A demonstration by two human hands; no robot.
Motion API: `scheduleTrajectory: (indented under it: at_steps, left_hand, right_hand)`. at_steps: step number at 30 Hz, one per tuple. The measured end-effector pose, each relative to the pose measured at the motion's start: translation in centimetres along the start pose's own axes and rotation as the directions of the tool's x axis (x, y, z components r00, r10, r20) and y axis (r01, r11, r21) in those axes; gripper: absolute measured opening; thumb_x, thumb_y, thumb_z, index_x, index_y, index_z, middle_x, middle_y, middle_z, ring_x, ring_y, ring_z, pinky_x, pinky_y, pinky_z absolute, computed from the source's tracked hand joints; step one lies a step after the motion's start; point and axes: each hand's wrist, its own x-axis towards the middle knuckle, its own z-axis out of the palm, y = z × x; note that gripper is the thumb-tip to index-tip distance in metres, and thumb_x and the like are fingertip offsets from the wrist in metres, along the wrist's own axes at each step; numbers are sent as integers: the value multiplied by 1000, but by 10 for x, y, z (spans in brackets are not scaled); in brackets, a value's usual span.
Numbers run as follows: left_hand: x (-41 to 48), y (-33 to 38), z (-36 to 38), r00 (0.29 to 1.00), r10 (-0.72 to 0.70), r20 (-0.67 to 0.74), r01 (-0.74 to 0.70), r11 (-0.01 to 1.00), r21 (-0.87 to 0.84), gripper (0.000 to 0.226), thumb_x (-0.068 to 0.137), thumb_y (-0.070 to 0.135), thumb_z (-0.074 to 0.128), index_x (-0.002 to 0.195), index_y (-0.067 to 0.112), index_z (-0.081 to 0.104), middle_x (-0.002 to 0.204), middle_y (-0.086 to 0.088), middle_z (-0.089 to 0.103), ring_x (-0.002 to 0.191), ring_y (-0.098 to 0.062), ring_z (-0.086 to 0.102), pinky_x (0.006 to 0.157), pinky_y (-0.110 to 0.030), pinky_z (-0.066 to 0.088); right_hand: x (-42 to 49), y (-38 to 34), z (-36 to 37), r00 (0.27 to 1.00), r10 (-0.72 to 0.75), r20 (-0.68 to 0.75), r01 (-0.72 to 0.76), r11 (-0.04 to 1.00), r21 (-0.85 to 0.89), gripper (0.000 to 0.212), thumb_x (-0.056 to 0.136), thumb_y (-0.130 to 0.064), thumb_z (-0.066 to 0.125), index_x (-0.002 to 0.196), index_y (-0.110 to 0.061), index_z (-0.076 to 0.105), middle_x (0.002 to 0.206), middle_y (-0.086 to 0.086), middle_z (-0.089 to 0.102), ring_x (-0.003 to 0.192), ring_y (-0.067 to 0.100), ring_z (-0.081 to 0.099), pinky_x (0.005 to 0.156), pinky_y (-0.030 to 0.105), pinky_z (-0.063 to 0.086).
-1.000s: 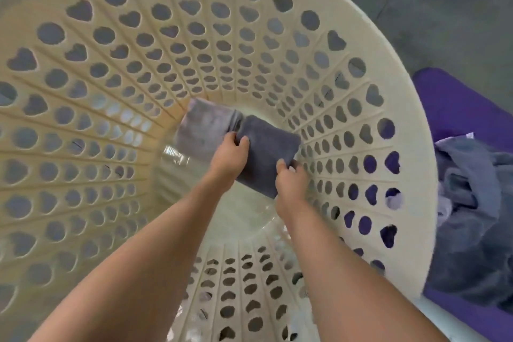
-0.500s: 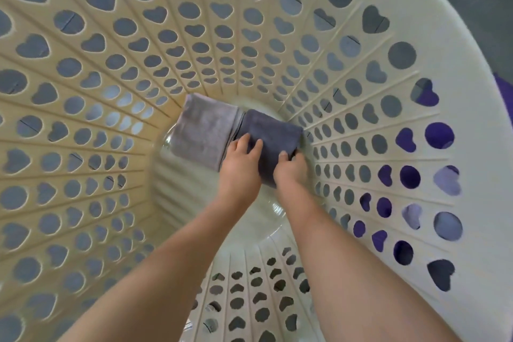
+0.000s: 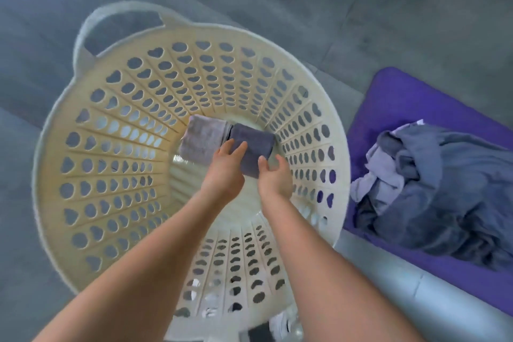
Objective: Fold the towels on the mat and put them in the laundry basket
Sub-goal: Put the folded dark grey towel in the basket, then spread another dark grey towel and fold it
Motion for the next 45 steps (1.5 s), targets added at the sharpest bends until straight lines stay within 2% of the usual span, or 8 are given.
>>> scheduleTrajectory:
  at_steps: [4,8,15,19,29,34,39,45]
  left_hand:
    - [-72,44,-60,996,12,-92,-11,1000,8,74,75,-10,41,145,14,33,145,-12,37,127,-32,41,101,-36,37]
    - [-155,96,-108,983,35,-179,-37,999,-7,57,82,-3,49,137,9,44,136,-14,47,122,-33,46,101,-40,38]
    - [-266,213,-126,960,138,-243,-146,989,-13,37,88,9,56,124,6,56,125,-16,55,109,-35,55,89,-43,47]
    - [-329,298,-80,944,194,-267,-191,981,39,30,88,15,59,117,7,62,117,-15,60,109,-36,54,88,-36,41]
    - [-428,508,85,943,316,-108,-316,949,12,30,87,23,62,112,8,63,113,-15,61,103,-35,58,88,-38,45]
    - [-444,598,159,948,318,1,-318,948,20,33,89,30,58,117,12,61,115,-9,60,102,-26,59,86,-33,43]
    - [-435,685,228,957,284,65,-285,958,20,31,88,26,60,115,11,62,113,-12,61,103,-31,58,89,-36,44]
    - [-398,774,325,970,210,126,-222,970,96,34,88,26,58,118,10,60,118,-14,60,108,-33,55,91,-37,43]
  right_hand:
    - [-86,-28,-64,1000,-15,15,12,989,146,50,94,-39,51,140,-19,42,137,2,52,123,21,50,94,30,40]
    - [-167,-42,-140,998,-59,14,53,962,266,43,92,-39,55,130,-21,50,104,-2,60,104,21,60,91,35,46]
    - [-236,16,-305,995,-81,-59,98,916,389,39,88,-40,59,123,-22,54,86,-7,59,91,24,62,82,50,52]
    - [-251,94,-429,986,-27,-162,98,889,448,38,88,-40,58,122,-23,55,87,-5,60,88,24,62,84,50,52]
    - [-268,283,-701,918,203,-341,33,818,574,34,89,-36,60,119,-23,54,78,-11,52,84,20,57,87,50,51]
    - [-247,342,-799,889,265,-373,19,794,608,30,88,-36,60,115,-24,54,72,-9,51,81,19,56,87,51,51]
    - [-195,385,-894,879,307,-365,-27,795,605,33,87,-37,61,115,-21,55,72,-9,53,86,27,61,86,53,50]
    - [-110,440,-988,898,281,-339,-54,835,548,30,89,-35,60,116,-22,56,76,-12,54,85,21,58,87,47,50]
